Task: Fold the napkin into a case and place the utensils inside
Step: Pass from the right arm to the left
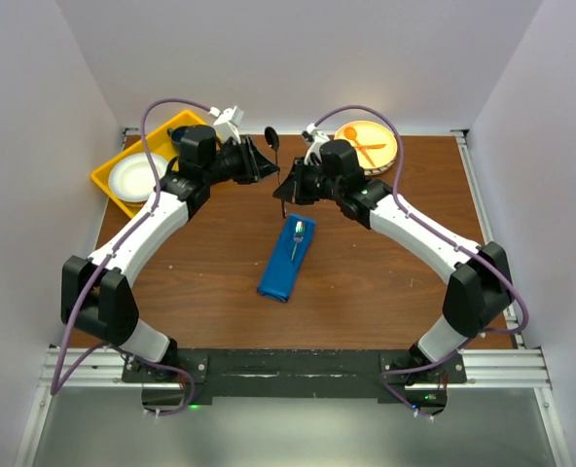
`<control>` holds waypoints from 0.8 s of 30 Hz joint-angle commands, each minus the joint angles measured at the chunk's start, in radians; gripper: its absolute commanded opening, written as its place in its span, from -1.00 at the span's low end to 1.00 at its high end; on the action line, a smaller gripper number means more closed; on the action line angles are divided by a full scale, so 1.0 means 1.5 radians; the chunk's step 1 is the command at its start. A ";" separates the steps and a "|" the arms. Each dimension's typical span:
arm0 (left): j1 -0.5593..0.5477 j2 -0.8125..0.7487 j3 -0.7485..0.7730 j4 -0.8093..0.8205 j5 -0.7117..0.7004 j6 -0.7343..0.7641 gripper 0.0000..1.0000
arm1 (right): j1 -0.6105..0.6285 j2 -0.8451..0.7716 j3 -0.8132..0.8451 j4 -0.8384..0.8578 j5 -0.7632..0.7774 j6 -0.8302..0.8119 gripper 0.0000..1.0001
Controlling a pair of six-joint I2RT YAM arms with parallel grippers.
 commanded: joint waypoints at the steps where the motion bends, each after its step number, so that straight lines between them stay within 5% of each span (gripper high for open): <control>1: 0.015 0.003 0.020 0.022 0.007 -0.020 -0.44 | 0.010 -0.034 -0.014 0.003 -0.009 -0.002 -1.00; 13: 0.016 0.019 0.030 0.035 0.019 -0.029 -0.62 | 0.017 -0.036 -0.020 0.003 -0.014 0.003 -1.00; 24: 0.017 0.025 0.021 0.035 0.030 -0.044 -0.56 | 0.018 -0.036 -0.020 0.003 -0.019 0.003 -1.00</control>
